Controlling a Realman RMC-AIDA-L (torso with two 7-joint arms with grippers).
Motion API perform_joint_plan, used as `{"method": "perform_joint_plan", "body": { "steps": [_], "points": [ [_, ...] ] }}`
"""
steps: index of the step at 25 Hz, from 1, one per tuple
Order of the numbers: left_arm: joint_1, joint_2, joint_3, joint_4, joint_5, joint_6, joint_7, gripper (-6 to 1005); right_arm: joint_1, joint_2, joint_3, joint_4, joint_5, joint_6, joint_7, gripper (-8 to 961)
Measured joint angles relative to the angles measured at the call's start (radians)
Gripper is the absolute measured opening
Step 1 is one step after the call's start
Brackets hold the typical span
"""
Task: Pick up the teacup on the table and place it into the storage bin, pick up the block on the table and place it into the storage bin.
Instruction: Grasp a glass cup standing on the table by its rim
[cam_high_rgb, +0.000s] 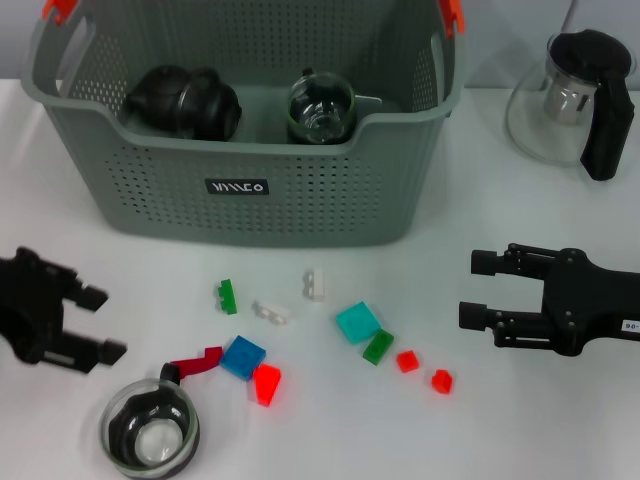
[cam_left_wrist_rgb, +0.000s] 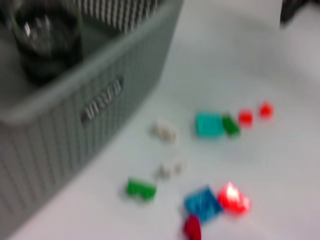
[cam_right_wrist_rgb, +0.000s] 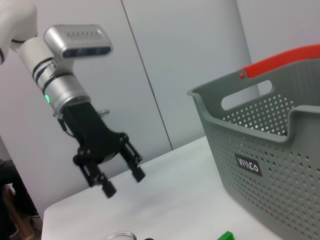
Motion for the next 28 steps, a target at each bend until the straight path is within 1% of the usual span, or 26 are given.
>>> {"method": "perform_joint_plan", "body": {
  "steps": [2,4,6,8,10,16,21,28],
  "points": [
    [0.02,-0.013,0.056,0.032,0.034,-0.007,-0.003,687,0.0,0.0,0.0,0.002,0.0,0.001,0.0,822],
    [0.036,-0.018,0.116,0.035,0.053,-0.021,-0.022,687,0.0,0.0,0.001,0.006,0.0,0.005,0.0,822],
    [0.042,-0.02,0.161,0.018,0.071,-0.035,-0.049,687,0.0,0.0,0.001,0.008,0.0,0.007,0.0,821],
    [0.042,-0.022,0.185,-0.005,0.076,-0.042,-0.065,688,0.0,0.0,0.002,0.009,0.0,0.008,0.0,821],
    [0.038,-0.023,0.221,-0.052,0.077,-0.061,-0.087,688,0.002,0.0,0.002,0.009,0.0,0.01,0.0,821],
    [0.034,-0.023,0.278,-0.115,0.079,-0.129,-0.109,662,0.01,0.0,0.001,0.009,0.0,0.011,0.0,821],
    [0.033,-0.023,0.311,-0.126,0.082,-0.184,-0.121,645,0.013,0.0,-0.001,0.009,0.0,0.011,0.0,822],
    [0.032,-0.023,0.4,-0.147,0.153,-0.25,-0.158,624,0.015,-0.001,0.001,0.009,0.0,0.011,0.0,822]
  ]
}}
